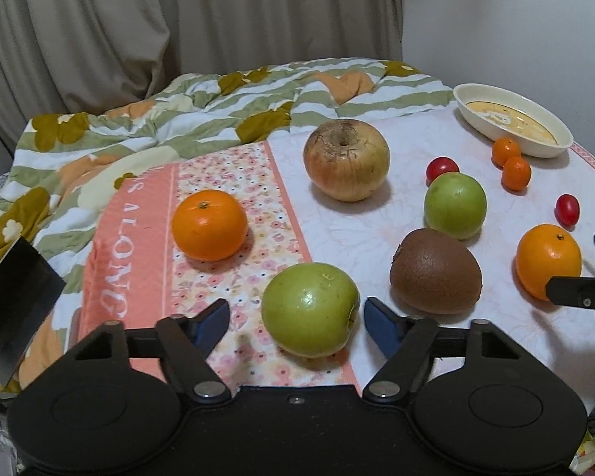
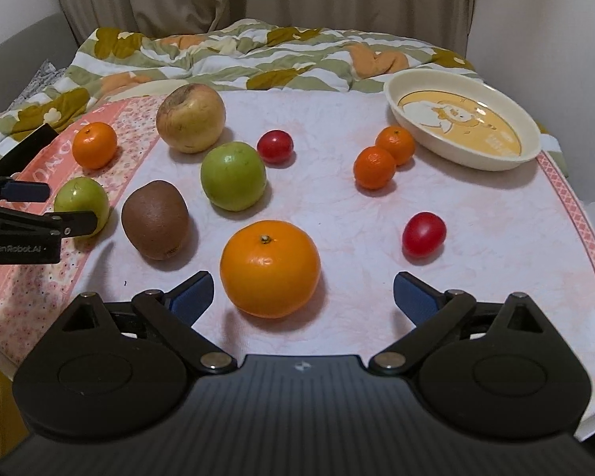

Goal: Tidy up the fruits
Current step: 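Grasp the green apple with the left tool while the right tool grasps the large orange, then carry both fruits to the white bowl and release them inside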

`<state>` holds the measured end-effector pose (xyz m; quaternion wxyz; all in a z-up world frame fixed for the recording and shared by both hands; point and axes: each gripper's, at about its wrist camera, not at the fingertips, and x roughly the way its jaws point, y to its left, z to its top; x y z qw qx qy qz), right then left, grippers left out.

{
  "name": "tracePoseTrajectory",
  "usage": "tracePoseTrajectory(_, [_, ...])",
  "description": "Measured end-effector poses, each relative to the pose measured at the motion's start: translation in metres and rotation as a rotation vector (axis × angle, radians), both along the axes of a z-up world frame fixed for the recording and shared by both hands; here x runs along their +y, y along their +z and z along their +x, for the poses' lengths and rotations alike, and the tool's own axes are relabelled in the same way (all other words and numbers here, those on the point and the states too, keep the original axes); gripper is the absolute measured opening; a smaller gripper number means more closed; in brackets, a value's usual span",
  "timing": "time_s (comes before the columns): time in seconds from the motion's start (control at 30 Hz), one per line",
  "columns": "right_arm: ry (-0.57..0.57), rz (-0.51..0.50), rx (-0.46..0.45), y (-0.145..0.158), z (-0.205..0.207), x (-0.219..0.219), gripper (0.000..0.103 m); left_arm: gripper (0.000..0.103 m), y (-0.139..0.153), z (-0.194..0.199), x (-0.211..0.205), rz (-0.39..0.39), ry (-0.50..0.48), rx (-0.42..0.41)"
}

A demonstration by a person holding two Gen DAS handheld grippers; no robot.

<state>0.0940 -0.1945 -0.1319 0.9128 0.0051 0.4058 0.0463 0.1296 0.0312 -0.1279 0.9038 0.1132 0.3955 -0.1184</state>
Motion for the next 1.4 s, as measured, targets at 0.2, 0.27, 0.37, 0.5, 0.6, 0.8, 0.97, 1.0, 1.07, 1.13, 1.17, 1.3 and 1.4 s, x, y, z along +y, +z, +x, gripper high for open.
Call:
tracePoseTrajectory(0.2, [0.040,-0.007,0.007,-0.005,0.008,0.006,0.100,0.061,-0.002,0.004,-0.005,-0.015,-0.029,0.007])
tracePoseTrajectory(0.27, [0.051,-0.009,0.008,-0.006,0.010,0.008,0.096,0.061,-0.002,0.004,-0.003,-0.023,-0.026,0.009])
tracePoseTrajectory(0.37, [0.055,-0.004,0.010,-0.008,0.013,0.009,0.092,0.060,-0.001,0.003,-0.001,-0.033,-0.026,0.013])
tracePoseTrajectory(0.5, [0.059,0.000,0.018,-0.010,0.015,0.011,0.085,0.060,-0.001,0.000,0.002,-0.043,-0.027,0.017])
tracePoseTrajectory(0.6, [0.066,-0.002,0.021,-0.010,0.016,0.014,0.080,0.060,0.001,-0.001,0.003,-0.051,-0.021,0.021])
tracePoseTrajectory(0.8, [0.077,-0.003,0.017,-0.009,0.015,0.015,0.075,0.060,0.003,-0.007,0.004,-0.052,-0.008,0.019])
tracePoseTrajectory(0.97, [0.094,0.021,0.013,-0.005,0.012,0.007,0.075,0.060,0.012,-0.015,0.002,-0.053,0.039,0.012])
tracePoseTrajectory(1.0, [0.099,0.025,0.010,-0.002,0.012,0.005,0.075,0.060,0.015,-0.017,0.000,-0.053,0.049,0.010])
tracePoseTrajectory(1.07, [0.114,0.036,0.005,0.005,0.010,-0.002,0.075,0.060,0.022,-0.022,-0.006,-0.054,0.070,0.004])
tracePoseTrajectory(1.13, [0.130,0.047,0.000,0.014,0.009,-0.011,0.075,0.060,0.031,-0.027,-0.015,-0.057,0.094,-0.003])
tracePoseTrajectory(1.17, [0.139,0.051,-0.003,0.020,0.008,-0.016,0.075,0.060,0.035,-0.029,-0.019,-0.060,0.106,-0.006])
tracePoseTrajectory(1.3, [0.169,0.053,-0.020,0.042,0.006,-0.041,0.075,0.060,0.055,-0.037,-0.043,-0.073,0.154,-0.020])
tracePoseTrajectory(1.4, [0.183,0.057,-0.030,0.058,0.006,-0.064,0.075,0.060,0.069,-0.041,-0.063,-0.088,0.185,-0.036])
